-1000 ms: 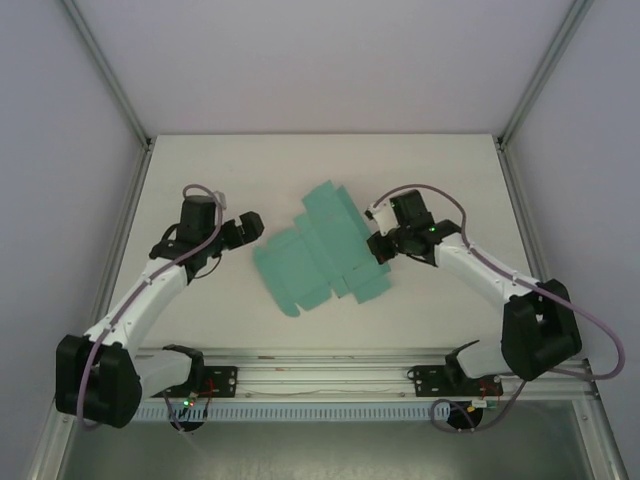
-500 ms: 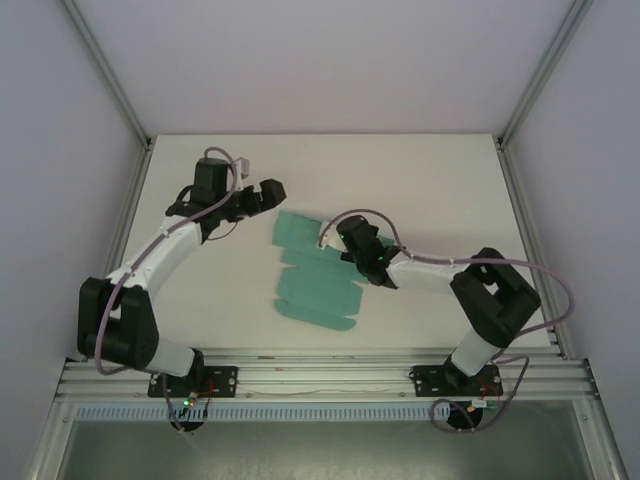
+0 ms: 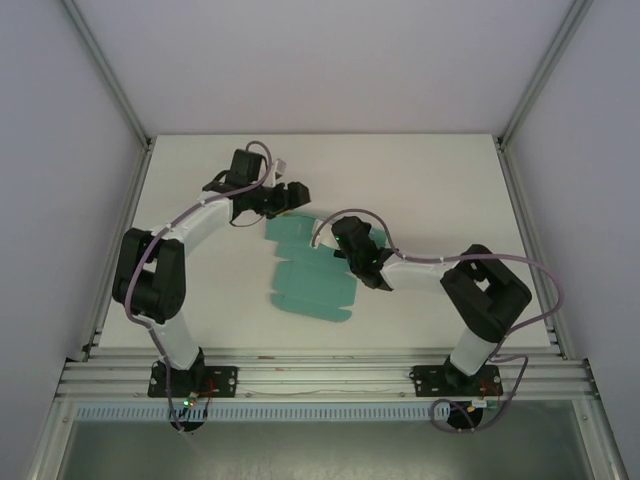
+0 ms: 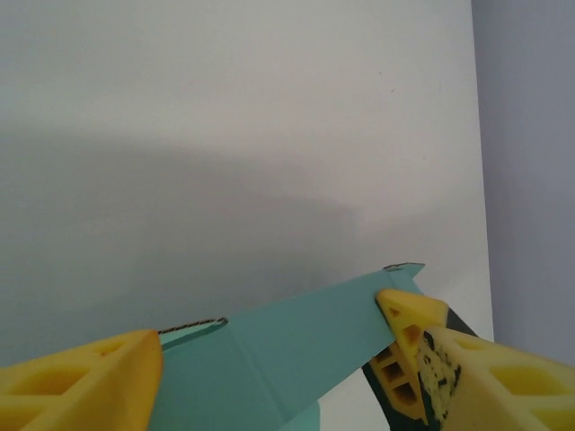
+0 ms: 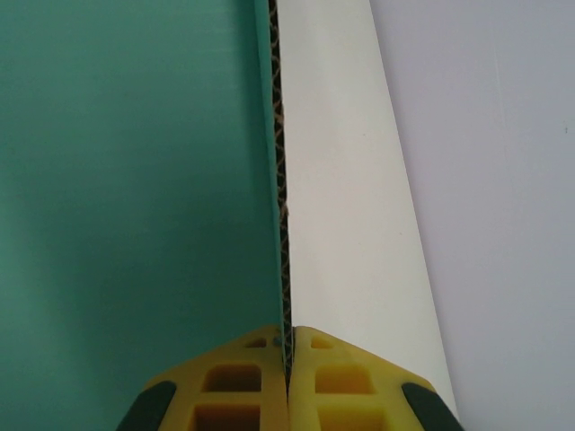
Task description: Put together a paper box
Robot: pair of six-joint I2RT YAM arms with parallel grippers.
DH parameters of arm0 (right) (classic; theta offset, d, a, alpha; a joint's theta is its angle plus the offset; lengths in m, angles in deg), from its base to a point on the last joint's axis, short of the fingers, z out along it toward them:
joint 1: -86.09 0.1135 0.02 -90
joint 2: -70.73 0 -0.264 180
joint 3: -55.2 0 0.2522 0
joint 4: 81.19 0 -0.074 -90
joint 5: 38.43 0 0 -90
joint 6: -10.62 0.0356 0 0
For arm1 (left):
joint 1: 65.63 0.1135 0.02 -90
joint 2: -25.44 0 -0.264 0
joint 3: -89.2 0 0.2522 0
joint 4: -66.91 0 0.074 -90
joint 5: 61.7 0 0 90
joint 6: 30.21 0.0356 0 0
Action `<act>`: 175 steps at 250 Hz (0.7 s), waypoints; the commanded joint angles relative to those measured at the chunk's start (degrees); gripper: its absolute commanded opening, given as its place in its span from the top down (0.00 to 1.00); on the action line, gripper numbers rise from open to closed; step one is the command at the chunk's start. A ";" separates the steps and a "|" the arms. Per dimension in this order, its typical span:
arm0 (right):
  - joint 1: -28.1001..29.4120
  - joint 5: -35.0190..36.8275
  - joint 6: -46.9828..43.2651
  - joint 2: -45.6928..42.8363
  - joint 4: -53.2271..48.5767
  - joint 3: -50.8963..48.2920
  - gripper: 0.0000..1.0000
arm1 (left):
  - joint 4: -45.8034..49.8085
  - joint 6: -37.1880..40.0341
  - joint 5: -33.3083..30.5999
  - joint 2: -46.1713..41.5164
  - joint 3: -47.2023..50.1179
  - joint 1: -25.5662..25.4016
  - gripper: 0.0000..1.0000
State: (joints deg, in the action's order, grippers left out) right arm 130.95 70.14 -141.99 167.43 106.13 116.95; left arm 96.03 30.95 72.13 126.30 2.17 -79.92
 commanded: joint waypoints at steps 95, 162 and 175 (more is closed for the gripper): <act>1.09 1.41 4.54 0.58 4.96 0.28 0.96 | -9.94 -9.77 3.46 0.49 3.67 -4.38 0.51; 1.55 1.95 4.99 0.57 6.85 -0.80 0.97 | -14.45 -14.94 1.78 2.15 4.18 -4.88 0.74; 1.60 2.04 5.17 0.34 6.32 -0.80 0.97 | -13.89 -14.65 1.17 1.80 4.39 -4.92 0.75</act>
State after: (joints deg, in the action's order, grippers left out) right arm 131.39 73.22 -138.28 167.43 110.03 116.82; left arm 85.54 17.73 74.38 127.59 5.69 -84.03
